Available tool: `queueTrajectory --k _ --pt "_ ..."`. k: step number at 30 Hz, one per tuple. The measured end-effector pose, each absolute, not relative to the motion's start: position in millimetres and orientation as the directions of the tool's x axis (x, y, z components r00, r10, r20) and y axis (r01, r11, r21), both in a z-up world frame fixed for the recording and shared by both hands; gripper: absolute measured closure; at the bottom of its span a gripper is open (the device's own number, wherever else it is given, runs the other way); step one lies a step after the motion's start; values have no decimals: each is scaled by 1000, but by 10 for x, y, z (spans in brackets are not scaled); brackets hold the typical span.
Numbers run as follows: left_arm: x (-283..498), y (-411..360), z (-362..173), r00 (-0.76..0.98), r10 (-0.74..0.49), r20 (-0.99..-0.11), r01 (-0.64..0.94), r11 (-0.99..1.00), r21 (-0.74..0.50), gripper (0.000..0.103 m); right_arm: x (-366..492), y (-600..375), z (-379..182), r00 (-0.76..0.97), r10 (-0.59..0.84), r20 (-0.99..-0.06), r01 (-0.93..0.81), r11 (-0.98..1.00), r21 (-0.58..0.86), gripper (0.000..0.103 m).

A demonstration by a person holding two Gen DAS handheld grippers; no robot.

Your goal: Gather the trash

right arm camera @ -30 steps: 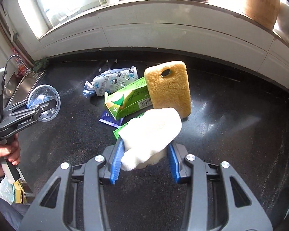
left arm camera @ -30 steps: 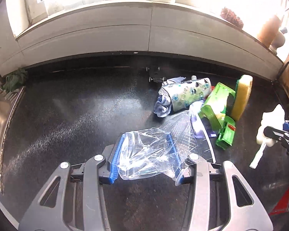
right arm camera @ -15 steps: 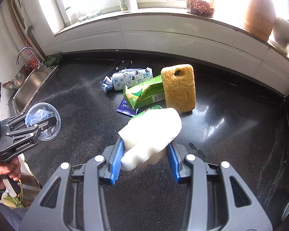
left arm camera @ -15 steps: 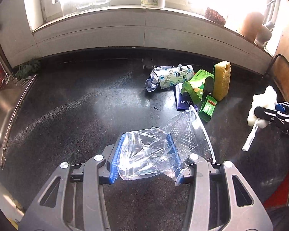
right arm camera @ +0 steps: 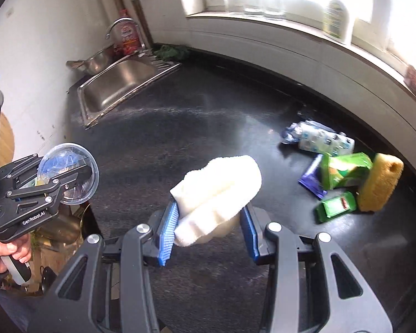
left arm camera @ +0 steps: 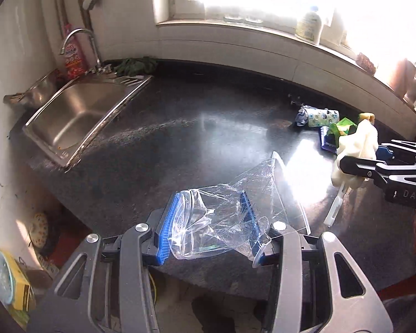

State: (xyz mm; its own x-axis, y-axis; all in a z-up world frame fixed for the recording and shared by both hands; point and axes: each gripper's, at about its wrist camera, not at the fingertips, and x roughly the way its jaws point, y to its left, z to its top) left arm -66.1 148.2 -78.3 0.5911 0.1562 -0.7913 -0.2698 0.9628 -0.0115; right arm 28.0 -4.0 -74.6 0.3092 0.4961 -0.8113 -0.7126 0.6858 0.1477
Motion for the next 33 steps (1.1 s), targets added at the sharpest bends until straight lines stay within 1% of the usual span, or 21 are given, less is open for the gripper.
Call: queueTrajectory --k 4,8,14,17,21,26,30,33 --pt "-1252 1923 -874 531 253 -809 -416 909 11 59 -94 777 -751 191 554 -810 -834 527 164 61" --pt "-1879 2348 -1022 461 315 -830 -555 832 7 59 -536 1534 -806 75 574 -815 -912 369 176 61" --pt "-2610 2808 -1216 385 353 -853 -680 733 -3 59 -1139 2417 -1053 -50 549 -834 -961 202 191 61" --pt "-2829 2981 -1349 367 344 -864 -710 704 -22 59 -1363 2731 -1222 -86 524 -847 -967 160 198 61" --pt "-2947 3151 -1607 387 296 -873 -726 682 -90 59 -1558 3072 -1520 -102 481 -871 -972 139 190 61" --pt "-2856 3257 -1966 388 252 -887 -708 698 -111 59 -1574 3462 -1918 -97 424 -900 -974 145 173 61" --pt "-2811 3307 -2151 404 212 -890 -684 715 -141 59 -1596 3682 -2183 -106 395 -912 -976 134 172 61" --pt "-2762 3300 -2301 394 194 -898 -660 740 -130 59 -1606 3796 -2350 -122 370 -921 -974 133 182 61"
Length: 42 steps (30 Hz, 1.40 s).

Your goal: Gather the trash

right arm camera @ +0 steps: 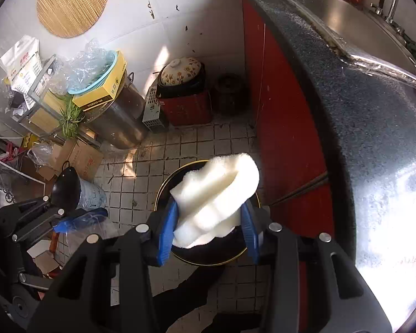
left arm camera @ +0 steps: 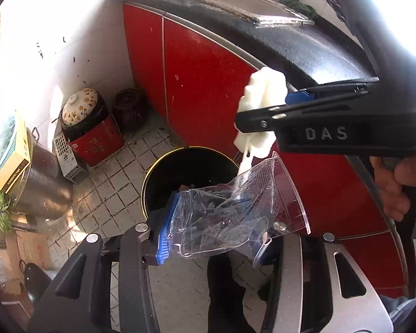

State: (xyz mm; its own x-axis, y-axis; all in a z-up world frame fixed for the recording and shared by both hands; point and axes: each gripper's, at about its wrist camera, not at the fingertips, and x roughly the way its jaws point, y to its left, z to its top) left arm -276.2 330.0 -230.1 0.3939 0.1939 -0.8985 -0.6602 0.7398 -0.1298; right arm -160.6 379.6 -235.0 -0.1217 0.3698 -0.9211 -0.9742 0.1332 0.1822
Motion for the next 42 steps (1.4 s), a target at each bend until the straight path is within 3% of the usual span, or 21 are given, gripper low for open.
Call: queueTrajectory --k 8,10,12,14,15,23,32,37,42 --pt "-2697 3317 -2553 401 139 -905 -648 741 -173 57 -1637 3932 -2564 -121 333 -935 -977 128 172 59" --pt "-2704 3316 -2583 412 134 -901 -642 744 -183 47 -1644 3952 -2592 -133 321 -938 -976 122 180 49" --pt "-2715 3310 -2575 418 146 -897 -643 744 -179 36 -1640 3943 -2566 -131 323 -937 -977 117 178 30" --pt "-2728 3313 -2563 427 142 -893 -642 743 -189 30 -1626 3945 -2531 -130 331 -935 -977 120 178 25" --pt "-2739 3316 -2552 430 144 -891 -645 740 -192 26 -1609 3942 -2512 -131 334 -933 -975 126 182 25" --pt "-2788 3340 -2461 430 177 -886 -674 715 -184 26 -1456 3825 -2222 -113 384 -917 -969 161 187 24" --pt "-2747 3280 -2018 439 243 -865 -672 728 -136 24 -1143 3168 -1436 -60 501 -863 -944 253 212 22" --pt "-2312 3008 -1631 485 257 -836 -576 813 -85 13 -835 2356 -931 56 559 -827 -902 383 198 18" --pt "-1604 2450 -1219 573 177 -800 -378 923 -66 7 -383 1224 -525 262 545 -796 -789 596 148 12"
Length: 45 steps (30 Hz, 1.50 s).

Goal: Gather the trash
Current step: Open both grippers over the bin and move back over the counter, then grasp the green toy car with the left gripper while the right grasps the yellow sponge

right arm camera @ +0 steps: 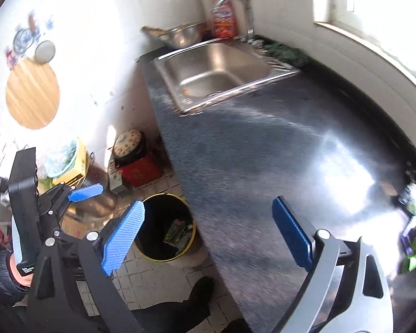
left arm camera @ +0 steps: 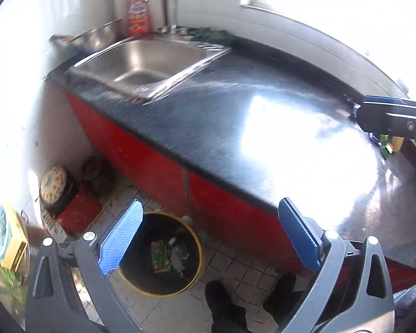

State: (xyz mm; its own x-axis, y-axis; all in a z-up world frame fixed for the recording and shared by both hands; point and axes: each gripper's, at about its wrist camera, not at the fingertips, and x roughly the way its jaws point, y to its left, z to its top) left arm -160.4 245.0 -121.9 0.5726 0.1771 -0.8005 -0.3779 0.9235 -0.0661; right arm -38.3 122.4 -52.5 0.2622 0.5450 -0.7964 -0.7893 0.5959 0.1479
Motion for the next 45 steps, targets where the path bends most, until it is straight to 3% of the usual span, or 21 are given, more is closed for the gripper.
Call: queueTrajectory --k 8,17,29,42,45 --pt "-316 983 -777 658 -62 -750 31 998 -56 7 189 -944 -243 553 342 -760 -411 905 108 12" --pt "312 -403 -670 620 -220 -754 262 963 -65 7 193 -2460 -216 646 190 -739 -154 981 118 12" --pt "591 -847 -855 588 -226 -776 349 937 -8 7 562 -2642 -371 635 220 -740 -172 975 142 12" --pt "1212 -1308 -1621 550 -210 -808 424 904 53 8 1679 -2581 -1209 509 241 -826 -262 958 117 12" --pt "1367 -1408 -1797 521 -218 -825 440 897 41 13 1919 -2513 -1400 482 236 -844 -287 952 102 12"
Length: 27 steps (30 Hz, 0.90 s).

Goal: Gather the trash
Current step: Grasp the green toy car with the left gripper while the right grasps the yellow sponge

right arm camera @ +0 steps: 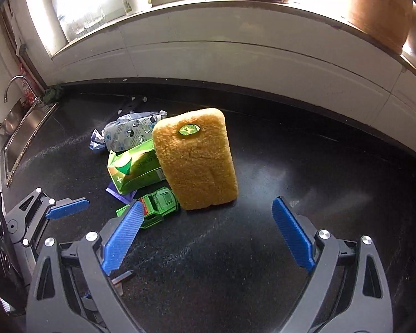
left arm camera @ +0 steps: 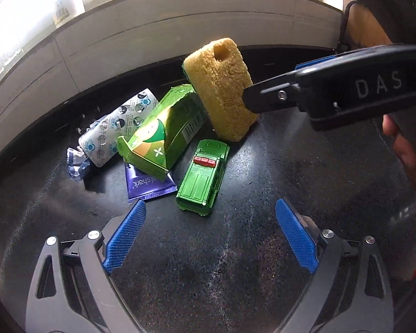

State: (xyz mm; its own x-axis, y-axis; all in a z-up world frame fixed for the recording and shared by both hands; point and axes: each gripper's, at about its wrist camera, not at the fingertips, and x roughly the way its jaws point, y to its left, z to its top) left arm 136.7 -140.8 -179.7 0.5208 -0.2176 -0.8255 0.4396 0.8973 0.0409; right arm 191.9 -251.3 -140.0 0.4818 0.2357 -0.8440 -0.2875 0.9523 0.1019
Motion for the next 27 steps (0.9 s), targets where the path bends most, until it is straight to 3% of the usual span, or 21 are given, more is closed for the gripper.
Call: queueTrajectory --k 8,11,13,14,16,18,21,27 --pt "1670 -1504 -2062 486 -231 -843 457 889 19 18 2325 -2389 -1662 441 240 -865 -343 936 85 13" --pt "1694 -1564 -2076 495 -232 -837 489 871 48 20 2357 -2319 -1749 420 248 -873 -362 928 90 24" --pt "1706 -1587 -2059 492 -240 -837 505 861 51 33 2357 -2279 -1800 409 258 -875 -375 922 97 38" --pt "1709 -1596 -2047 489 -243 -838 512 857 51 37 2348 -2271 -1812 413 257 -874 -374 922 94 41" --pt "1730 -1625 -2023 487 -231 -842 515 855 64 58 2330 -2256 -1819 416 259 -872 -373 923 96 46" --pt "1771 -1595 -1983 473 -232 -850 502 863 44 70 2300 -2277 -1786 420 262 -869 -361 927 106 50" --pt "1793 -1529 -1888 457 -248 -854 462 887 -10 70 2222 -2338 -1678 438 266 -859 -336 934 119 52" --pt "1577 -1466 -1540 495 -259 -829 460 888 -3 70 1949 -2461 -1320 490 265 -831 -307 944 120 53"
